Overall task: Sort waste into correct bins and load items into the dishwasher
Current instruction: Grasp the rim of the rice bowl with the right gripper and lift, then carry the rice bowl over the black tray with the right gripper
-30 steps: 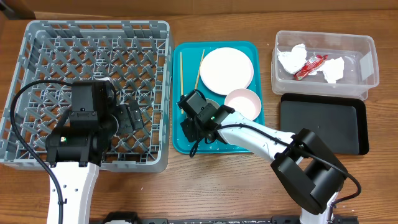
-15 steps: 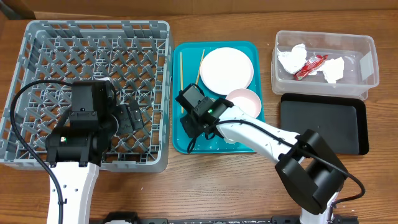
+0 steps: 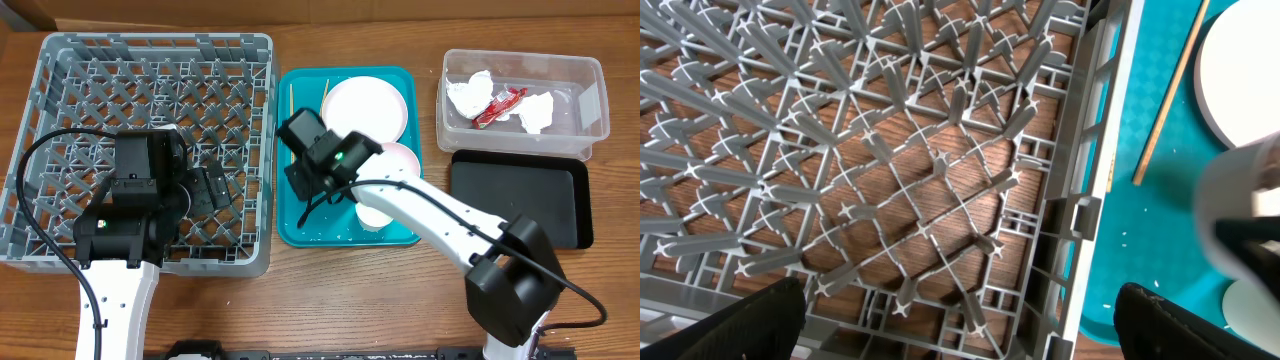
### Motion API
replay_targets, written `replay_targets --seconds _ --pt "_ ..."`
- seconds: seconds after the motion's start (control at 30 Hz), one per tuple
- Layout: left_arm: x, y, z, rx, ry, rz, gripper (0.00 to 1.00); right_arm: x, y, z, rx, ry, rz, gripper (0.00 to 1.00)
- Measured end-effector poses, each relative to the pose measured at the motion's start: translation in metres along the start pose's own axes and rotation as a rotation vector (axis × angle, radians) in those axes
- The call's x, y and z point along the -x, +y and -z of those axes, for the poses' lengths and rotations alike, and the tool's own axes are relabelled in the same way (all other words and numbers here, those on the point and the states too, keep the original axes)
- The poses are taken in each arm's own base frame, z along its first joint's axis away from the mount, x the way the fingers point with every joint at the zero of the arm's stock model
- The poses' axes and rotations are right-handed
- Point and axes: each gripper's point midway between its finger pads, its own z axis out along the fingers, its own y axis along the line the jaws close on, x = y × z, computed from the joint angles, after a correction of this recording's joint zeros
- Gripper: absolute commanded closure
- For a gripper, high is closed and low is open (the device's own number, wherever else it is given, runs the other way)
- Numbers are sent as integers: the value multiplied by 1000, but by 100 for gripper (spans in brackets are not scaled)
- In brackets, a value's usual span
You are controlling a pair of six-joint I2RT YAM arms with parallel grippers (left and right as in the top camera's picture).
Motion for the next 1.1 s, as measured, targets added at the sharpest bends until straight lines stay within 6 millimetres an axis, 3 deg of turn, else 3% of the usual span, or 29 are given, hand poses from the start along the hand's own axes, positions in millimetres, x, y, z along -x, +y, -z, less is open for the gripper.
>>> replay_targets --seconds 0.2,0.37,0.63,0.87,1.1 --pt "0 0 0 0 0 0 0 31 -33 32 -36 -51 -71 96" --pt "0 0 0 0 -1 0 0 34 -75 50 -81 -21 -179 96" --pt "2 0 0 -2 -7 0 0 5 -156 61 -113 93 -447 96" --pt "2 0 0 -2 -7 0 0 -25 -209 74 -101 176 -654 96" --pt "2 0 0 -2 -7 0 0 -44 -246 85 -43 203 -782 96"
